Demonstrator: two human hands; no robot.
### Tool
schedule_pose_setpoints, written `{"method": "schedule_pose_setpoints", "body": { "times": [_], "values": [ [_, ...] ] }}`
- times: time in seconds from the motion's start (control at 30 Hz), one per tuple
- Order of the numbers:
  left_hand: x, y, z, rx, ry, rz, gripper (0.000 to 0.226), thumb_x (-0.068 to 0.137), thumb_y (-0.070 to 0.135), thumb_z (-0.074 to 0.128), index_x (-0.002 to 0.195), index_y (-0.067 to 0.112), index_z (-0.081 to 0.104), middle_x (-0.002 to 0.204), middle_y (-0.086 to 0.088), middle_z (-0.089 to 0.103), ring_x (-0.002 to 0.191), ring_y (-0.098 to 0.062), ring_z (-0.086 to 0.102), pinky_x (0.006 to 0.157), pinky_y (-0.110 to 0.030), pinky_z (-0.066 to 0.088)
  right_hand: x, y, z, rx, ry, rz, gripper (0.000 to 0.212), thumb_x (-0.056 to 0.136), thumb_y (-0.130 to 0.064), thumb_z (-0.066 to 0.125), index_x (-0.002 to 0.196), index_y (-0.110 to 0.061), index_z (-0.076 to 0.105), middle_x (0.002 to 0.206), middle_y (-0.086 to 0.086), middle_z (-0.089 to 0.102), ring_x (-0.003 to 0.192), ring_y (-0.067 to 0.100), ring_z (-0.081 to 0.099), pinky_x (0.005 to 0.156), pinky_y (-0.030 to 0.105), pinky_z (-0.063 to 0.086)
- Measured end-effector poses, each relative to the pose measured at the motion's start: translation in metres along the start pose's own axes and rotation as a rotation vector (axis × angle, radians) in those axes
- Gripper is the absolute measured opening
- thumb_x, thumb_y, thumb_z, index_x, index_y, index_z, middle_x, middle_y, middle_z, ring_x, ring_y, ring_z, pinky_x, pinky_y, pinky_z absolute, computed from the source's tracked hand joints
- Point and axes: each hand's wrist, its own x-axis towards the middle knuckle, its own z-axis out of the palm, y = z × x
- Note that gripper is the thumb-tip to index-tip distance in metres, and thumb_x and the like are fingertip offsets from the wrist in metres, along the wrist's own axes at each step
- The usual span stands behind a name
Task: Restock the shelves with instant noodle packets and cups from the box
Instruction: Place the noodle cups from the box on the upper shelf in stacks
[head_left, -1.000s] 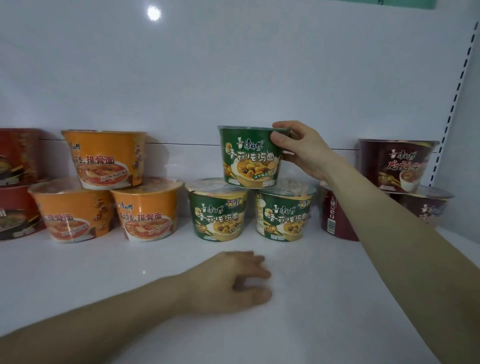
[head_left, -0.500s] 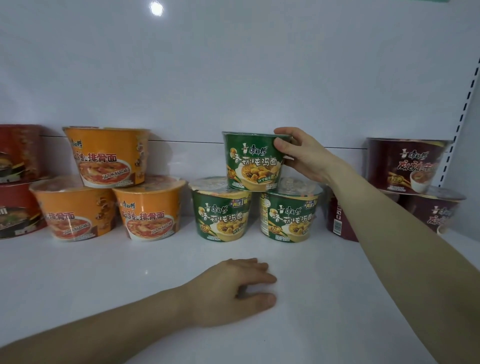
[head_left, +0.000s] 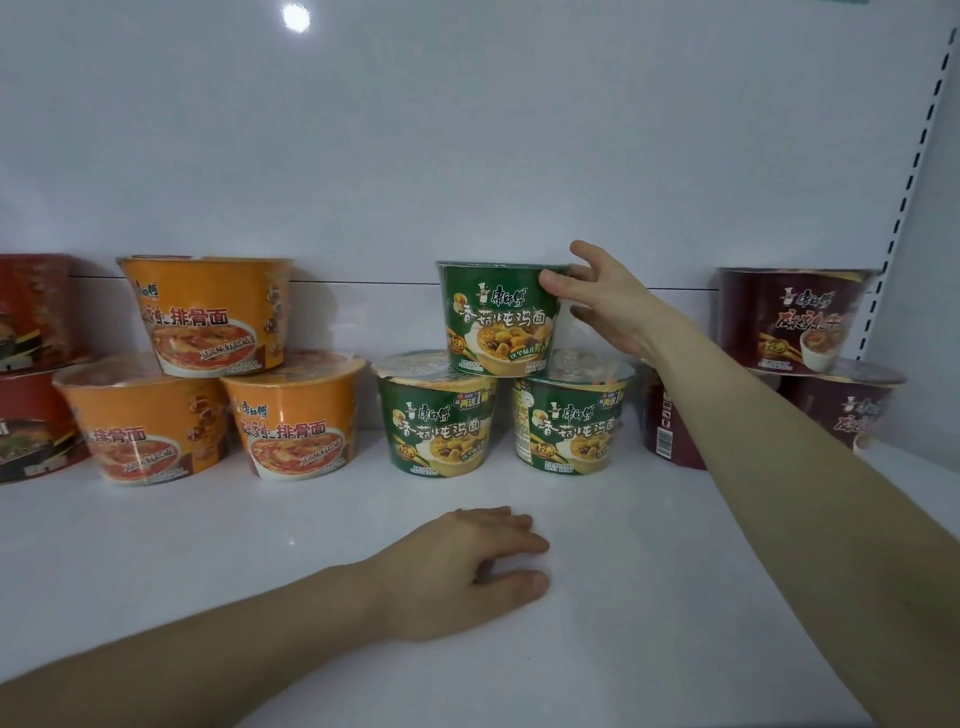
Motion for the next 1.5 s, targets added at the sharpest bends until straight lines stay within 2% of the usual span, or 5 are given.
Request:
{"method": "schedule_pose_setpoints", "body": {
  "times": [0.2,0.4,0.83,1.27,1.5],
  "values": [
    [0.006,0.006,-0.012,0.147,-0.125,-0.015,0.044,0.094,0.046,0.041,0.130,0.022,0.050,0.124,0.001,0.057,0.112,-0.012,0.051,0.096,-0.024,0.038,-0.034,-0.015,-0.014,-0.378,0.265,-0.172,0.060,0.082,-0.028,0.069,0.133,-0.007,0.045,0.138,0.009,0.047,0.127,0.018,0.046,0.103,0.027,0.038],
    [0.031,0.035,-0.017,0.232,-0.059,0.075,0.047,0.092,0.053,0.039,0.129,0.027,0.051,0.133,0.010,0.054,0.115,-0.010,0.052,0.094,-0.023,0.041,-0.087,-0.018,-0.035,-0.635,0.329,-0.201,0.028,0.086,-0.018,0.064,0.110,-0.004,0.064,0.110,0.010,0.066,0.094,0.011,0.058,0.091,0.024,0.046],
    [0.110,0.104,0.020,0.275,-0.011,0.293,0.047,0.093,0.053,0.036,0.131,0.029,0.049,0.133,0.011,0.053,0.112,-0.010,0.053,0.095,-0.027,0.042,-0.172,0.000,-0.169,-0.776,0.674,-0.006,0.035,0.086,-0.018,0.062,0.118,-0.004,0.059,0.114,0.015,0.064,0.107,0.024,0.060,0.095,0.030,0.044],
    [0.219,0.106,0.017,0.445,0.438,-0.024,0.034,0.093,0.035,0.048,0.122,0.017,0.054,0.117,-0.004,0.060,0.107,-0.024,0.055,0.075,-0.031,0.043,-0.085,0.013,-0.237,-0.594,0.414,-0.065,0.081,0.078,-0.044,0.068,0.144,-0.024,0.026,0.152,0.001,0.027,0.138,0.022,0.030,0.113,0.039,0.029],
    [0.262,0.098,0.028,0.565,0.381,-0.166,0.037,0.094,0.040,0.045,0.125,0.021,0.052,0.113,-0.006,0.056,0.111,-0.026,0.050,0.076,-0.035,0.043,-0.057,0.028,-0.240,-0.447,0.400,-0.170,0.058,0.074,-0.030,0.076,0.123,-0.011,0.053,0.107,-0.005,0.053,0.096,0.007,0.052,0.073,0.009,0.042]
  ]
}}
